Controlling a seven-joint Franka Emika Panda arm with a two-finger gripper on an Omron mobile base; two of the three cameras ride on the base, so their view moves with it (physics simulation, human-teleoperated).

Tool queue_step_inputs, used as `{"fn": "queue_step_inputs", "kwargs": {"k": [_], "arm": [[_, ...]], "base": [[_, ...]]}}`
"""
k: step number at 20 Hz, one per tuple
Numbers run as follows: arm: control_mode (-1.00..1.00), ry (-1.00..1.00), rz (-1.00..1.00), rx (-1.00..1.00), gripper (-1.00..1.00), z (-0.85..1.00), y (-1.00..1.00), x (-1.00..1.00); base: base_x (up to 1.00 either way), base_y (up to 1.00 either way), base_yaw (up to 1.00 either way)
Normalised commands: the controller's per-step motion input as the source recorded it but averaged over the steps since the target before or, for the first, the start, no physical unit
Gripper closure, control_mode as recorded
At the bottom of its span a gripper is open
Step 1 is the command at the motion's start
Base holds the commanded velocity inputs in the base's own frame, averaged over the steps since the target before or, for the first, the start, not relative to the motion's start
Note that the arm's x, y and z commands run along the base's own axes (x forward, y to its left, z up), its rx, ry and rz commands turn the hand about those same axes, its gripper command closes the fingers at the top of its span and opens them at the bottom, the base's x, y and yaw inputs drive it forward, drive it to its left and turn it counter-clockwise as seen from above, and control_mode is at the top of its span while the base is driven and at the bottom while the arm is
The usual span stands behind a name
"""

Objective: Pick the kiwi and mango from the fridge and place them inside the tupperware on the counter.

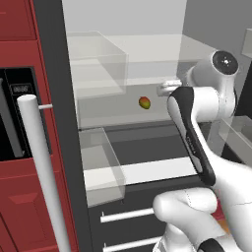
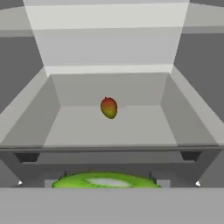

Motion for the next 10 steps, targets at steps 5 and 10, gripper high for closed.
{"fn": "queue_step_inputs", "kwargs": {"k": [5,10], "arm": [[-1.0,0.13,0.02,0.0,1.0,-0.54,0.0,-1.0],[-1.0,0.15,0.02,0.0,1.0,-0.61,0.01,-0.84]], "base": [[0.0,0.0,0.0],[0.0,0.0,0.0]]}}
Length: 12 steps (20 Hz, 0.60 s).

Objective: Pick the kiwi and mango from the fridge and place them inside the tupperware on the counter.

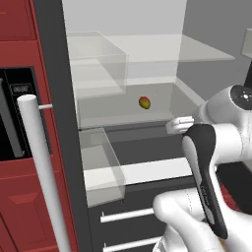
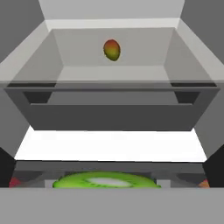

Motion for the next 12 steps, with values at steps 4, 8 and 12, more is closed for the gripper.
{"fn": "queue_step_inputs", "kwargs": {"k": [4,8,12], "arm": [[-1.0,0.08,0.01,0.0,1.0,-0.26,0.0,-0.85],[1.0,0.0,0.0,0.0,1.0,0.0,0.0,0.0],[1.0,0.0,0.0,0.0,1.0,0.0,0.0,0.0]], "base": [[0.0,0.0,0.0],[-0.99,0.0,0.0],[-0.95,0.0,0.0]]}}
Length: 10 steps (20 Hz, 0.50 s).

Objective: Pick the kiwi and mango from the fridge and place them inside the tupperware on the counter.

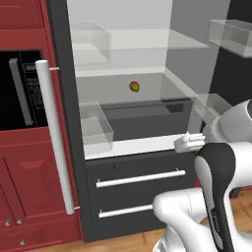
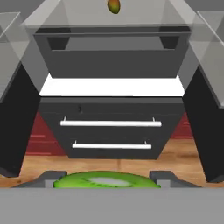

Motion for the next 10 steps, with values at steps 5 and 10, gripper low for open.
{"fn": "queue_step_inputs", "kwargs": {"k": [5,10], "arm": [[1.0,0.0,0.0,0.0,1.0,0.0,0.0,0.0],[1.0,0.0,0.0,0.0,1.0,0.0,0.0,0.0]], "base": [[-0.72,0.0,0.0],[-0.32,-0.18,0.0]]}}
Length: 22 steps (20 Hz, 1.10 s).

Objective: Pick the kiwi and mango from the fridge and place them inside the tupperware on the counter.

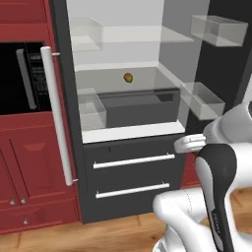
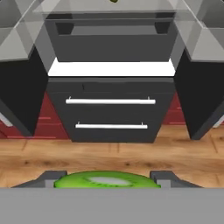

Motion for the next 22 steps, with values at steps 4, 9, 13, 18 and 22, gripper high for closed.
{"fn": "queue_step_inputs", "kwargs": {"k": [4,9,13,18,22], "arm": [[1.0,0.0,0.0,0.0,1.0,0.0,0.0,0.0],[1.0,0.0,0.0,0.0,1.0,0.0,0.0,0.0],[1.0,0.0,0.0,0.0,1.0,0.0,0.0,0.0],[1.0,0.0,0.0,0.0,1.0,0.0,0.0,0.0],[1.0,0.0,0.0,0.0,1.0,0.0,0.0,0.0]], "base": [[-0.14,-0.73,0.0],[-0.06,-0.98,0.0],[-0.22,-1.0,0.0],[-0.09,-1.0,0.0],[0.0,-1.0,0.0]]}}
